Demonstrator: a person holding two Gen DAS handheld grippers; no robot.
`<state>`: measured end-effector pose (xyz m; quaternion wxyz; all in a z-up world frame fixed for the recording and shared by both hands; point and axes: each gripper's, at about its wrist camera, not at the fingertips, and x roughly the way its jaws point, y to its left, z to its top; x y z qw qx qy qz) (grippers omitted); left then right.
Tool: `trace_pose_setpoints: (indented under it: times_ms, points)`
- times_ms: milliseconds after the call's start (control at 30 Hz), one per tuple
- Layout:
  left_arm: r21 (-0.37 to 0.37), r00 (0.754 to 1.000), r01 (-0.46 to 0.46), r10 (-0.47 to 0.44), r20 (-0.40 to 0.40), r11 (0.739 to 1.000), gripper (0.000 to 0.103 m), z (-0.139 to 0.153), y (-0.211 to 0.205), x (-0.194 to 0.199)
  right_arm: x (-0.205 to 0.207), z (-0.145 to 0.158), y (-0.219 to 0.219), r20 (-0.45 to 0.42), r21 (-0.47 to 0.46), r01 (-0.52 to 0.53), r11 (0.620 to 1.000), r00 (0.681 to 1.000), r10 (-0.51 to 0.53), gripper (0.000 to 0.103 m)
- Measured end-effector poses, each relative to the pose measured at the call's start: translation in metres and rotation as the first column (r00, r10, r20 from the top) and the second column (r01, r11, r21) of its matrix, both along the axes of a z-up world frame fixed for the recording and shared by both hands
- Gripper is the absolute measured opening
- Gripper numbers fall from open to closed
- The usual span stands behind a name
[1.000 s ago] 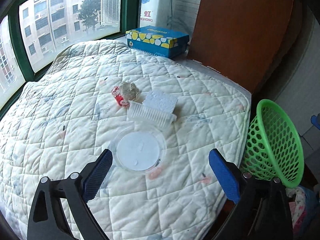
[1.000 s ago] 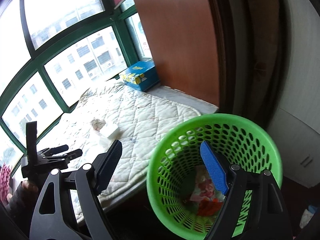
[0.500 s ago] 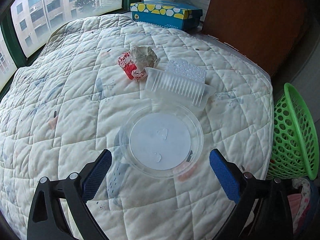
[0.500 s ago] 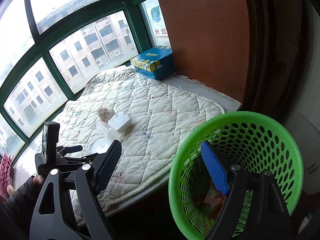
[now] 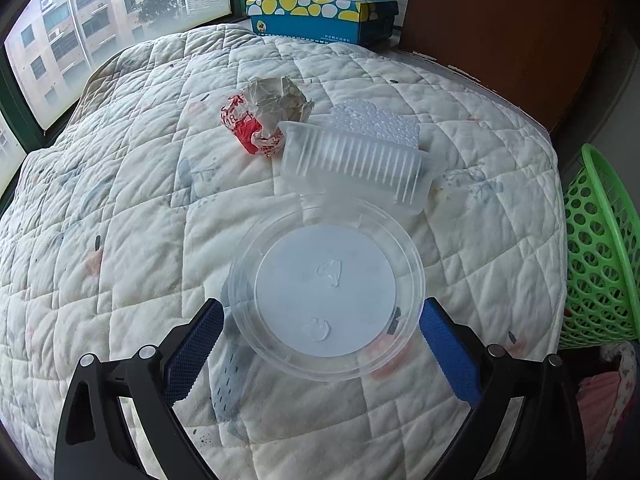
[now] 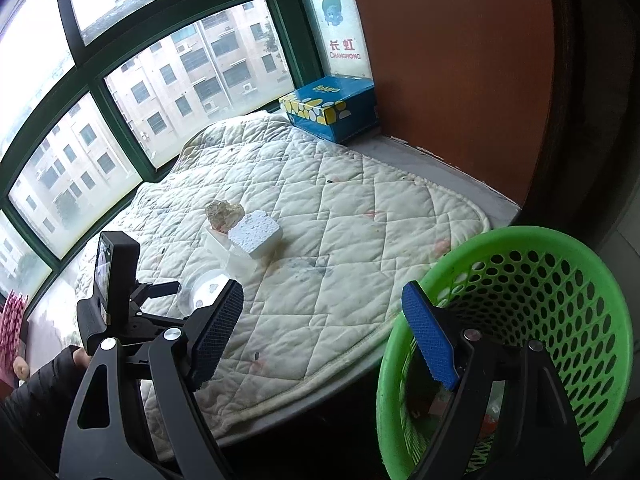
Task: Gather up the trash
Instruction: 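Grasp the large clear round lid by its rim with the left tool, then grasp the crumpled plastic bag with the right tool while the left tool holds the clear lid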
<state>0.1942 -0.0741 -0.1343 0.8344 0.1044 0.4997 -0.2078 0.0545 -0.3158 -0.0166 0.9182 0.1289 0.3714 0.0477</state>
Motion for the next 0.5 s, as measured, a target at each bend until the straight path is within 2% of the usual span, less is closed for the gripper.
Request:
trace_pose_setpoints:
  times_ms: [33, 100, 267, 500]
  points:
    - [-0.007, 1.0, 0.002, -0.002, 0.002, 1.0, 0.095, 0.0, 0.0, 0.0, 0.001, 0.0, 0.001, -0.002, -0.002, -0.005, 1.0, 1.0, 0.005, 0.081]
    - [-0.018, 1.0, 0.012, -0.012, 0.011, 1.0, 0.087, 0.001, 0.0, -0.002, 0.004, -0.002, 0.004, -0.006, -0.003, -0.011, 1.0, 1.0, 0.011, 0.081]
    - [-0.022, 0.999, 0.004, -0.003, 0.044, 1.0, 0.087, 0.01, 0.006, -0.009, 0.013, -0.005, 0.013, -0.011, 0.003, -0.041, 0.999, 0.999, 0.041, 0.081]
    - [-0.056, 0.995, -0.05, 0.054, 0.083, 0.997, 0.087, 0.035, 0.036, -0.022, 0.035, -0.014, 0.035, -0.033, 0.038, -0.104, 0.994, 0.994, 0.105, 0.081]
